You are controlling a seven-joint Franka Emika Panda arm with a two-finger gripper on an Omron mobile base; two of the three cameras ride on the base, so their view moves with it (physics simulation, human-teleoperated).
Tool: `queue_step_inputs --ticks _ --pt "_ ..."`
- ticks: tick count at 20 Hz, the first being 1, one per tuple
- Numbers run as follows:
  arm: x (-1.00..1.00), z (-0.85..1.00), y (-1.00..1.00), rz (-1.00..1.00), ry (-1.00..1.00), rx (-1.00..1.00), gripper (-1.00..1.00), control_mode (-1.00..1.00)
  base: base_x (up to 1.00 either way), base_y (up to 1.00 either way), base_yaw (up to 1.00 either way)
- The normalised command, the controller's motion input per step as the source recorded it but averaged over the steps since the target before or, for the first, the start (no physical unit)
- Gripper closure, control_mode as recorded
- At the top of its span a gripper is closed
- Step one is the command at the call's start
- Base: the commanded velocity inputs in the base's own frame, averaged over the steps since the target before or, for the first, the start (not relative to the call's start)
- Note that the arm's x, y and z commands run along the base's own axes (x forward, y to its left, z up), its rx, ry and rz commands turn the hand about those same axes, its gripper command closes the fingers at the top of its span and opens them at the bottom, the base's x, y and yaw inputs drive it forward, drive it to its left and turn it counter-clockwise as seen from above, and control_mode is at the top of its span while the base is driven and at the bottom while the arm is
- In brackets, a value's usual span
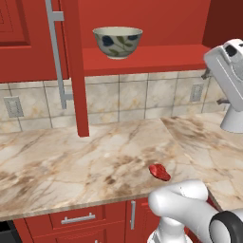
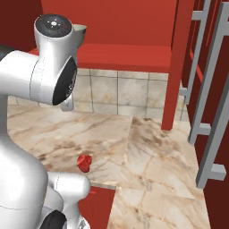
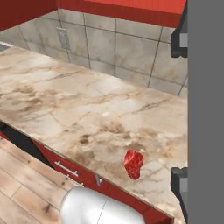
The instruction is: Retrieve the bowl from the cabinet, then place the raw meat into the bowl to avoid contamination.
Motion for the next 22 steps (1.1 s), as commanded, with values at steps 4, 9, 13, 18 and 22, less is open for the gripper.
queue_step_inputs --ticks 4,9,13,18,22 --pt "0.03 0.37 0.35 0.18 -0.12 0.06 -1.00 -1.00 0.00 0.00 0.00" --pt "0.01 0.29 0.31 0.05 -0.20 0.00 -1.00 -1.00 0.00 0.00 0.00" --pt "-0.06 0.00 0.03 -0.13 -0.15 0.03 -1.00 -1.00 0.00 0.00 0.00" --pt "0.01 0.01 0.00 0.00 -0.02 0.00 -1.00 -1.00 0.00 0.00 0.00" --pt "0.15 0.21 0.00 0.00 -0.08 0.00 -1.00 -1.00 0.00 0.00 0.00"
